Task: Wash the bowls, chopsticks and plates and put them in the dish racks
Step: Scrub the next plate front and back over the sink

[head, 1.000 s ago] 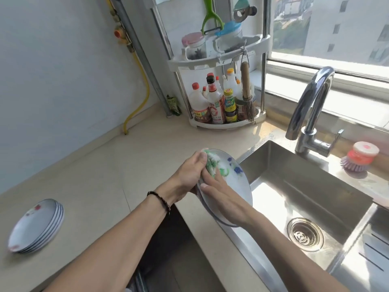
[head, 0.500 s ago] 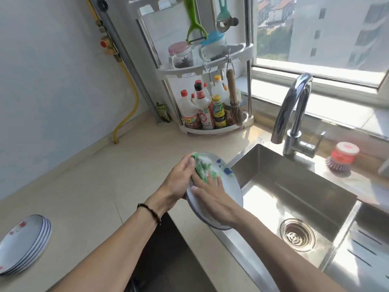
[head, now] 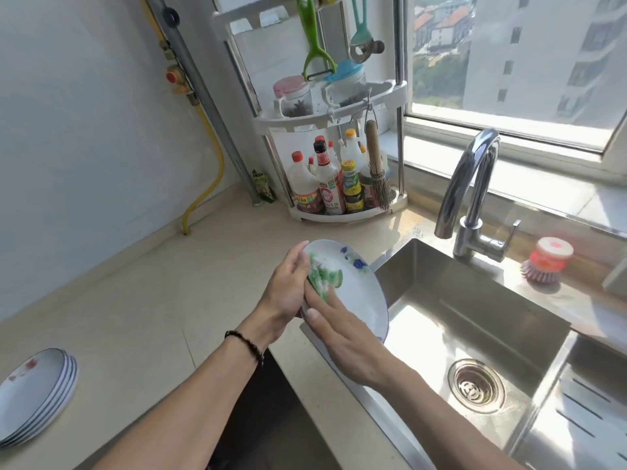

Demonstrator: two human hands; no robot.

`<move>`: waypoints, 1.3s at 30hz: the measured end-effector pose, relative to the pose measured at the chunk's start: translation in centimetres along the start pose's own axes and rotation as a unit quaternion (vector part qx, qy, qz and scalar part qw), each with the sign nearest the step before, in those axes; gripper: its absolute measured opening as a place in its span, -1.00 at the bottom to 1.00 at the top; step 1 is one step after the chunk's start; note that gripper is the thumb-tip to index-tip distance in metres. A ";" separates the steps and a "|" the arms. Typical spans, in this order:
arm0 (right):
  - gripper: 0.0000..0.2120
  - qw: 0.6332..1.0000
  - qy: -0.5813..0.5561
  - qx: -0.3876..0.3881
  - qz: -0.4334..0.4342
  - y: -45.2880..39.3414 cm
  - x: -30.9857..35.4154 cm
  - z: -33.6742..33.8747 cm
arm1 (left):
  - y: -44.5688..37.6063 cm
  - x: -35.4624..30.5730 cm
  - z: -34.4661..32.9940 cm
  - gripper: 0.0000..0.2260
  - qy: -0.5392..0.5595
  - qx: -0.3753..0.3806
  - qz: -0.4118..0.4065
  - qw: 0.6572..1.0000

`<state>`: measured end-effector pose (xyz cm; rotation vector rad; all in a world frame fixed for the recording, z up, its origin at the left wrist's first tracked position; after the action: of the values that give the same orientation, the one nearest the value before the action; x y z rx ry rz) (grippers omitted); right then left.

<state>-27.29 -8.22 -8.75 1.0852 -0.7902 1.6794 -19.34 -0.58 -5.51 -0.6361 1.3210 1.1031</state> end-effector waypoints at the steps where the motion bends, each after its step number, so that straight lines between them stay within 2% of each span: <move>1: -0.51 1.000 0.016 0.022 -0.002 0.3 -0.3 0.0 | 0.1 0.0 0.2 -0.65 0.004 -0.002 0.001 1.000; 4: -0.51 0.995 0.004 0.005 -0.096 -0.1 -2.3 2.2 | 0.4 -0.1 0.2 -0.65 -0.027 0.004 0.003 1.000; 5: -0.51 0.995 -0.020 -0.001 -0.097 -0.1 -2.1 2.2 | 0.5 -0.1 -0.1 -0.65 -0.035 0.002 0.001 0.999; 8: -0.49 0.995 -0.088 0.042 -0.009 0.2 0.9 -0.2 | 0.2 -0.3 0.4 -0.68 -0.021 -0.029 -0.010 0.999; 10: -0.43 0.994 -0.092 0.053 -0.016 0.5 0.6 -0.4 | 0.1 -0.2 0.7 -0.67 -0.028 -0.040 -0.010 0.999; 13: -0.33 0.992 -0.091 0.037 -0.072 -0.7 -0.4 0.8 | 0.6 -0.3 1.0 -0.64 -0.060 -0.055 -0.022 0.996; 16: -0.14 0.991 -0.122 0.039 -0.032 -1.5 0.9 -1.1 | 0.8 -0.7 1.7 -0.66 -0.051 -0.092 -0.043 0.993; 18: -0.34 0.995 -0.077 0.058 -0.016 -0.7 0.7 -1.6 | 1.0 -0.8 2.0 -0.65 -0.062 -0.101 -0.057 0.991; 19: -0.42 0.995 -0.054 0.068 -0.042 -0.3 0.0 -1.3 | 1.1 -0.9 2.2 -0.61 -0.085 -0.106 -0.066 0.988; 21: -0.45 0.993 -0.035 0.069 -0.088 0.7 -0.8 -0.7 | 1.5 -0.9 2.3 -0.50 -0.119 -0.135 -0.075 0.981; 24: -0.56 0.996 -0.051 0.068 -0.025 0.4 1.5 -2.0 | 1.5 -1.6 2.9 -0.57 -0.130 -0.190 -0.094 0.969; 26: -0.50 0.998 -0.013 0.061 -0.032 0.2 0.7 -1.9 | 1.3 -2.1 3.0 -0.54 -0.136 -0.184 -0.104 0.968; 29: -0.37 0.993 0.041 0.049 -0.104 0.0 -1.6 -0.8 | 1.5 -2.2 3.3 -0.59 -0.143 -0.212 -0.108 0.961; 33: -0.28 0.998 0.020 0.049 -0.029 0.1 1.1 -2.0 | 1.6 -2.5 3.3 -0.63 -0.140 -0.245 -0.106 0.953; 36: -0.19 0.992 0.102 0.026 -0.069 -0.2 -1.1 -0.2 | 1.7 -2.2 3.5 -0.62 -0.127 -0.244 -0.104 0.956; 37: -0.17 0.990 0.106 0.026 -0.087 0.0 -1.2 -0.1 | 1.8 -2.0 3.5 -0.62 -0.127 -0.253 -0.099 0.954; 39: -0.20 0.996 0.062 0.027 -0.059 0.0 0.2 -0.8 | 1.9 -2.1 3.6 -0.63 -0.127 -0.269 -0.096 0.950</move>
<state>-27.54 -7.45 -8.88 1.0345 -0.5934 1.6591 -19.25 2.76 -2.38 -0.9643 0.7140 1.3415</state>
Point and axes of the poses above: each hand's wrist, its own y-axis away from the middle knuckle, its own z-axis out of the back of the hand, x = y × z, the point moved 7 cm from there along -y, towards the middle knuckle, and after that the axes turned 7 degrees about x, right-handed, at the moved point
